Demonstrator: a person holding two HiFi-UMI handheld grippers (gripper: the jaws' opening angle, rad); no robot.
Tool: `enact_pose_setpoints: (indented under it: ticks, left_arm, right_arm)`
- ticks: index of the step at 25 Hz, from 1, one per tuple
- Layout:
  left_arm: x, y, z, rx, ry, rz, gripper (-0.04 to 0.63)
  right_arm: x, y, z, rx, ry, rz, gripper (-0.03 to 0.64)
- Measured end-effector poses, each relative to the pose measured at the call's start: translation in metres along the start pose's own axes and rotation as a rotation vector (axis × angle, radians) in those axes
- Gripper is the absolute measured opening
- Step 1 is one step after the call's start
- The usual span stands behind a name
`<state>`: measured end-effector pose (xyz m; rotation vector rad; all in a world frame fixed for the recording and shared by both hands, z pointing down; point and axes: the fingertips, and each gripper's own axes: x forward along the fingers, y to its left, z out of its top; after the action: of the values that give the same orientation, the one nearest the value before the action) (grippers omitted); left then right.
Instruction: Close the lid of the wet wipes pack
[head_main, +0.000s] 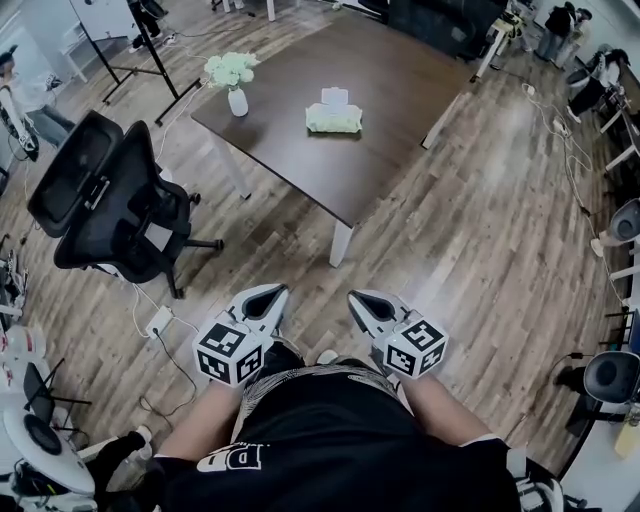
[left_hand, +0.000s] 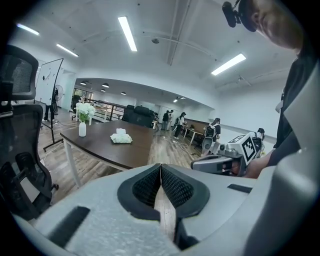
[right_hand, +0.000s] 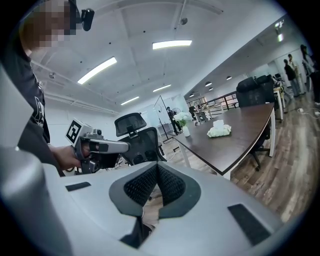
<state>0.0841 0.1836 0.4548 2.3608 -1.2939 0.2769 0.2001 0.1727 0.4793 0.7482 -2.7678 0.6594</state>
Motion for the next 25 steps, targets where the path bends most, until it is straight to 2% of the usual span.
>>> enact_pose_setpoints:
  ticks: [9, 25]
  left_arm:
    - [0.03, 0.056, 0.026, 0.011, -0.013, -0.042, 0.02]
    - [0.073, 0.226, 0.111, 0.08, -0.013, -0.188, 0.02]
  right_arm:
    - [0.049, -0.029, 0.025, -0.005, -0.004, -0.05, 0.005]
    - [0.191, -0.054, 0.092, 0.01, -0.017, -0.219, 0.005]
